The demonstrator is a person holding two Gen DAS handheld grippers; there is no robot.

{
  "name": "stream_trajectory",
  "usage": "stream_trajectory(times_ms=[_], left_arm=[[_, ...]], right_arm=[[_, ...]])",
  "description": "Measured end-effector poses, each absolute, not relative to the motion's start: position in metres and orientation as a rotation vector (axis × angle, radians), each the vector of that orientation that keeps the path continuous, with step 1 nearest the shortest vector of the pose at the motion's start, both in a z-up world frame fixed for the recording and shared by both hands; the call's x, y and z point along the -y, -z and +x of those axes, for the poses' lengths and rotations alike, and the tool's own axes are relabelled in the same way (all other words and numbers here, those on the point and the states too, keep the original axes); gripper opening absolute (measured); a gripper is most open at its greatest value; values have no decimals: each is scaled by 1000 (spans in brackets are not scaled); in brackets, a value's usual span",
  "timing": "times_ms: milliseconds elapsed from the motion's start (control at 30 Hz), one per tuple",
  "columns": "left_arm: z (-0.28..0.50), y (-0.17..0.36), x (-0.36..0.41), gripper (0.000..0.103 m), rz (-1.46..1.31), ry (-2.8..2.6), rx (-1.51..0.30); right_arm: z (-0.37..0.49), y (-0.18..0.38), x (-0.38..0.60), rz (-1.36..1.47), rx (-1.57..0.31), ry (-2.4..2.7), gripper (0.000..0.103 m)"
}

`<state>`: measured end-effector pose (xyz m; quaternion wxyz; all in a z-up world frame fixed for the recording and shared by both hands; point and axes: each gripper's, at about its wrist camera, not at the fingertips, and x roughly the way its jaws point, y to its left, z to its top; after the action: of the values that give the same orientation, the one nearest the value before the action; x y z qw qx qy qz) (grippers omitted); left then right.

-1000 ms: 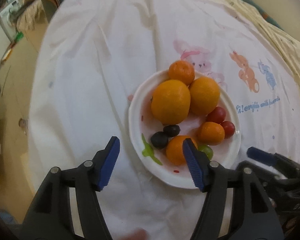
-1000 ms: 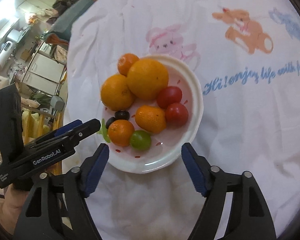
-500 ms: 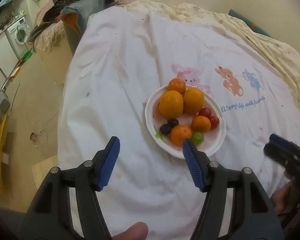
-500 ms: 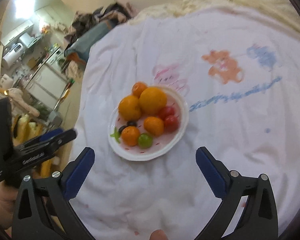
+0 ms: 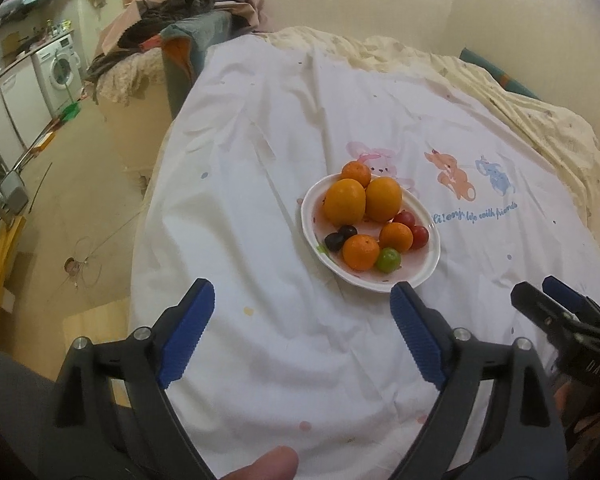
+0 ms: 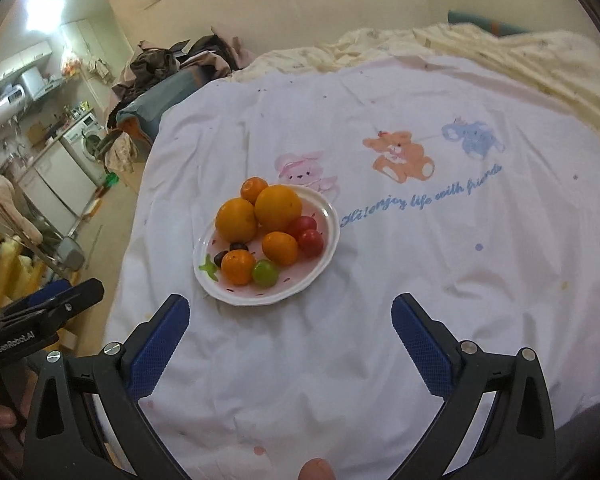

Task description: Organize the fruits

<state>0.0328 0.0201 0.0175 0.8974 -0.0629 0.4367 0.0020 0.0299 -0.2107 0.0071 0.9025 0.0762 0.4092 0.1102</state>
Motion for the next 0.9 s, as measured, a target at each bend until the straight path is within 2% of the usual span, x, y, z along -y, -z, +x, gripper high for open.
stream_trajectory(times_ms=[33,100,267,900], left_arm=[[30,-18,-19,91,-131,-7,-895],[27,-19,-16,103,-111,-7,-871],[25,-22,-9,102,-56,-21,-801],[31,-14,-2,102,-59,-15,-809]], right_arm=[[28,-8,209,148,-834,-226,103],[25,-11,205,141,-815,-234,103],[25,-13,204,121,-773,-203,103],[33,-6,201,98,-782,-173,103]])
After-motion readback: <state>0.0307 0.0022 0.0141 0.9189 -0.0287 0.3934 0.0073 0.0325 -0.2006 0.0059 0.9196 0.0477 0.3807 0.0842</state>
